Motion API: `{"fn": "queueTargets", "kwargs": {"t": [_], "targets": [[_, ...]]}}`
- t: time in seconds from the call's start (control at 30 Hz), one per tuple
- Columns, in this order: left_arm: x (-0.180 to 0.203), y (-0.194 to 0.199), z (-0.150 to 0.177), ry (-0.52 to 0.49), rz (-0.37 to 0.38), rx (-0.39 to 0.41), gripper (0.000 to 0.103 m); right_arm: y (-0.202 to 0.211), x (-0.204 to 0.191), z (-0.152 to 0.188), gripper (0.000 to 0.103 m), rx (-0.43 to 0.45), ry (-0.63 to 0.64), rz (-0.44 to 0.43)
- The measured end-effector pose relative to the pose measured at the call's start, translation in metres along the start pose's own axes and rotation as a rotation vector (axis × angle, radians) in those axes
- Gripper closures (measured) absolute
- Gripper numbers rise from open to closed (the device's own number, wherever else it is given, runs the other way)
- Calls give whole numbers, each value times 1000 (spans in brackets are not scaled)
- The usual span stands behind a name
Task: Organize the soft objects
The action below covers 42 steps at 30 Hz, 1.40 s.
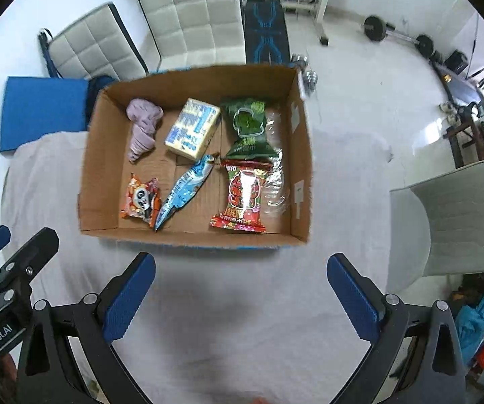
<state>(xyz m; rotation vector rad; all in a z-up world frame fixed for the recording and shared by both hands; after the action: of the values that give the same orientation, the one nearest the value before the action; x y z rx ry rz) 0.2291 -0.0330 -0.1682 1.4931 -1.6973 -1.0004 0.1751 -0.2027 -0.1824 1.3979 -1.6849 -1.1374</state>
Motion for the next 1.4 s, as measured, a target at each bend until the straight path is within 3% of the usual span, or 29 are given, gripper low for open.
{"fn": "queueTargets", "kwargs": {"t": [0.4,0.7,1.07,1.4], "targets": [[-8,128,34,-7,0,175,8,124,3,53,0,175,-4,-42],[-13,199,49,-15,-6,273,8,199,12,87,0,272,-20,-46],[-9,240,57,-24,3,332,8,271,19,114,0,367,-7,-27],[1,246,62,-36,-1,360,8,296,28,102,0,435,-10,5]]}}
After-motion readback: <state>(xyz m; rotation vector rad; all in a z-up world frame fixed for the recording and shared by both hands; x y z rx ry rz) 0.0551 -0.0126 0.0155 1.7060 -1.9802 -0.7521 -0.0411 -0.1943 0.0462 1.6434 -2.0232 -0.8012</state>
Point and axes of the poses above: each gripper's, at about its wrist camera, not at the fingertips, and y roughly against the way its jaws point, x to its right, z to its underside, the point moved 6 cm from there along -y, roughly the way its jaws point, and after that the axes turned 14 degrees about x, right-handed, at the moved point
